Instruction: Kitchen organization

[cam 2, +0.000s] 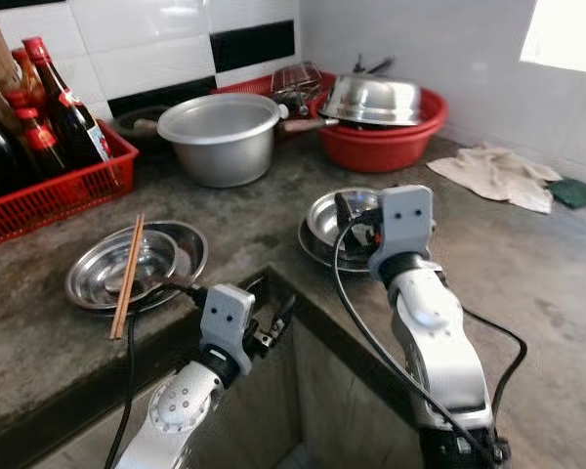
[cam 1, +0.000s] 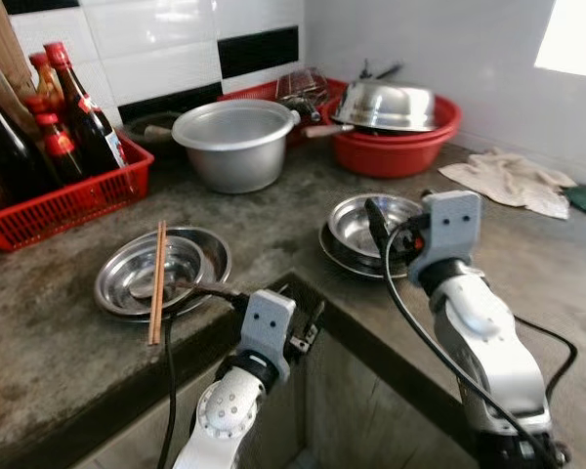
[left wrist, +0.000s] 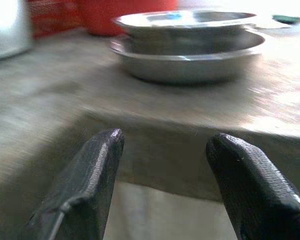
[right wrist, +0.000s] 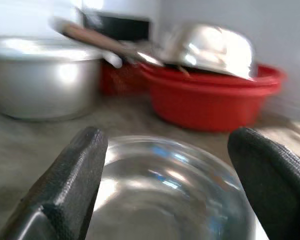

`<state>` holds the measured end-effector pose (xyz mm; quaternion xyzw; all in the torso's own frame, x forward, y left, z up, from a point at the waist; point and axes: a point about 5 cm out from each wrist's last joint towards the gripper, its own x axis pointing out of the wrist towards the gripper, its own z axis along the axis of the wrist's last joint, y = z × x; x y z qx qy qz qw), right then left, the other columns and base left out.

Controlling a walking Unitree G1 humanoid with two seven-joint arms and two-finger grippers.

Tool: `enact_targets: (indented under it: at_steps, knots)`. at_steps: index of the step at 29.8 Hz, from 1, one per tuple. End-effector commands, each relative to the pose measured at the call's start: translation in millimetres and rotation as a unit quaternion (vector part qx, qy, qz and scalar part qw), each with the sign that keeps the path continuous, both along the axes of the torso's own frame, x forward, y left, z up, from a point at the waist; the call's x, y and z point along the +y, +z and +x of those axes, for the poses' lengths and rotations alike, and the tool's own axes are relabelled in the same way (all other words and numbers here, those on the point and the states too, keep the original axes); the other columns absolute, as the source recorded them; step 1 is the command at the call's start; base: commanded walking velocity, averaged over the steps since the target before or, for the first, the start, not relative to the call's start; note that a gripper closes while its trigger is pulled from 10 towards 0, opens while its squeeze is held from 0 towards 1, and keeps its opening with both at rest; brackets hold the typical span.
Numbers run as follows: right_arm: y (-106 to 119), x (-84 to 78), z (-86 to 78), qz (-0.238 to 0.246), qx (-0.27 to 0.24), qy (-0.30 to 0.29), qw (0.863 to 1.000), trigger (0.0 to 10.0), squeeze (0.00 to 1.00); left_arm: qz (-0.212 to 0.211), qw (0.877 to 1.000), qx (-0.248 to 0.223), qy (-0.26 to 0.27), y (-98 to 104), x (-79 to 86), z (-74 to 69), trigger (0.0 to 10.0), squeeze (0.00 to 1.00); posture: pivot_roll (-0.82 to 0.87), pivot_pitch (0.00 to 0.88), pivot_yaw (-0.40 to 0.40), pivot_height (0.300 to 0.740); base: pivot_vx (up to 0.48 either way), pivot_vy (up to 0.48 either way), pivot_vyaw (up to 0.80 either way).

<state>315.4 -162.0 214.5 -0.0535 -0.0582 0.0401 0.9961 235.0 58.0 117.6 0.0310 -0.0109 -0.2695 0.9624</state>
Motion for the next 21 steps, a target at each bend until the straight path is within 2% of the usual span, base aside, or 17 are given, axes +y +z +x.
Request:
enact_targets:
  at_steps: [1, 7, 13, 15, 17, 18, 21]
  knots:
    - [-1.6, -6.0, 5.2, 0.006, 0.022, -0.021, 1.000, 10.0, 0.00, -0.002, 1.000, 0.006, -0.015, -0.9, -2.6, -2.9, 10.0, 0.00, 0.11, 0.000, -0.015, 0.740, 0.000, 0.000, 0.00]
    - [1.9, -11.3, 17.2, 0.035, 0.059, -0.045, 0.997, 10.0, 0.00, 0.003, 1.000, 0.011, -0.016, -3.6, -1.4, -4.1, 10.0, 0.00, 0.11, 0.000, -0.019, 0.740, 0.000, 0.000, 0.00]
    - [-2.5, -17.4, 29.8, 0.077, 0.149, -0.084, 0.982, 10.0, 0.00, 0.004, 1.000, 0.012, -0.015, -3.6, -1.3, -4.1, 10.0, 0.00, 0.11, 0.000, -0.022, 0.740, 0.000, 0.000, 0.00]
    - [-2.9, -18.0, 32.0, 0.094, 0.179, -0.084, 0.976, 10.0, 0.00, 0.004, 1.000, 0.012, -0.014, -3.8, -0.7, -3.9, 10.0, 0.00, 0.11, 0.000, -0.022, 0.740, 0.000, 0.000, 0.00]
    - [-2.4, -17.3, 32.3, 0.104, 0.189, -0.074, 0.974, 10.0, 0.00, 0.003, 1.000, 0.012, -0.014, -3.8, -0.7, -3.9, 10.0, 0.00, 0.11, 0.000, -0.022, 0.740, 0.000, 0.000, 0.00]
    - [2.5, -17.7, 33.5, 0.127, 0.196, -0.064, 0.970, 10.0, 0.00, 0.003, 1.000, 0.012, -0.014, -3.7, -0.9, -3.6, 10.0, 0.00, 0.11, 0.000, -0.022, 0.740, 0.000, 0.000, 0.00]
    - [2.9, -19.1, 33.9, 0.137, 0.208, -0.065, 0.966, 10.0, 0.00, 0.004, 1.000, 0.011, -0.014, -3.6, -1.0, -3.6, 10.0, 0.00, 0.11, 0.000, -0.020, 0.740, 0.000, 0.000, 0.00]
